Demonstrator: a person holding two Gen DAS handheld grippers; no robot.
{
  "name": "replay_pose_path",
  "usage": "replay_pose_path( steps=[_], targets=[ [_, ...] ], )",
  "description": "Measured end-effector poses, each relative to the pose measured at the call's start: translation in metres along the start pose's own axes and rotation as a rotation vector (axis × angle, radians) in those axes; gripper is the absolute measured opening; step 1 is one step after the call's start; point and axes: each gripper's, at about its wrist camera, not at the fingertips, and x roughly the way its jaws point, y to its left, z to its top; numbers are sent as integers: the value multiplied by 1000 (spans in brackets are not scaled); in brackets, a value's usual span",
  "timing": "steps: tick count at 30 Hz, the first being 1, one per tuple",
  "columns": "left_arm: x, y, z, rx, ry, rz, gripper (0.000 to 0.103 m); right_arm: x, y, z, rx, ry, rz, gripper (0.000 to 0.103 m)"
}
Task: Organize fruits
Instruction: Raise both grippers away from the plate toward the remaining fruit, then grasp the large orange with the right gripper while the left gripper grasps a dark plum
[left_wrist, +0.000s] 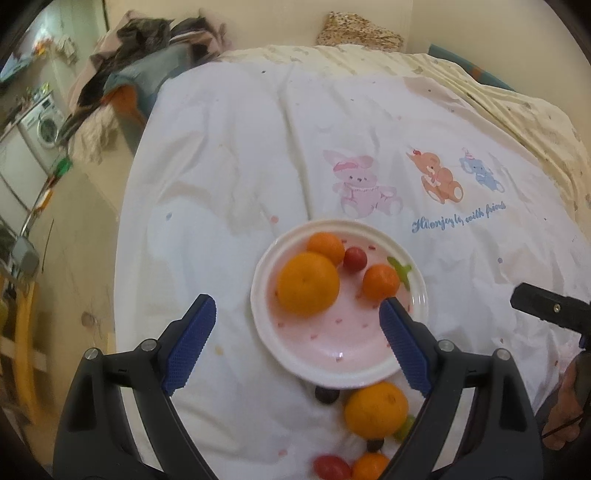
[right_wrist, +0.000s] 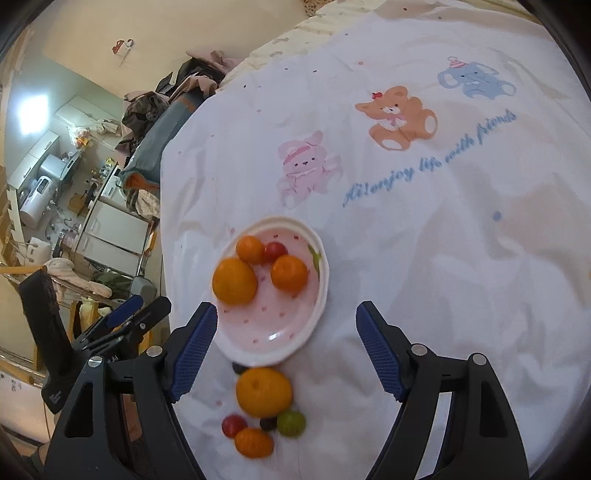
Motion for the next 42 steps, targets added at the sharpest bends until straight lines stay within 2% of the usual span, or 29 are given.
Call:
replay_pose_path(
  steps=[10,17,22,26,33,38,42],
  targets=[
    [-7,6,-31,-31,41,-4,88,-21,-9,-33,57,-13,-35,80],
    [-17,17,-45,-97,72,-33,88,-18,-8,-43,57,5,-49,80],
    [-27,21,-56,-79,86,11,88,-10,-1,-48,30,31,-47,80],
    [-26,34,-64,-139,122,8,88,8,5,-52,17,93,-42,81],
    [-12,56,-68,-280,187,-7,88,53,33,-66,-87,216,-80,81],
    [-8,62,-68,-318,212,-21,88,93,44,-79,-103,301,-119,81],
    [-8,70,-65,-339,211,15,88,113,43,-85,-84,344,-134,81]
  ],
)
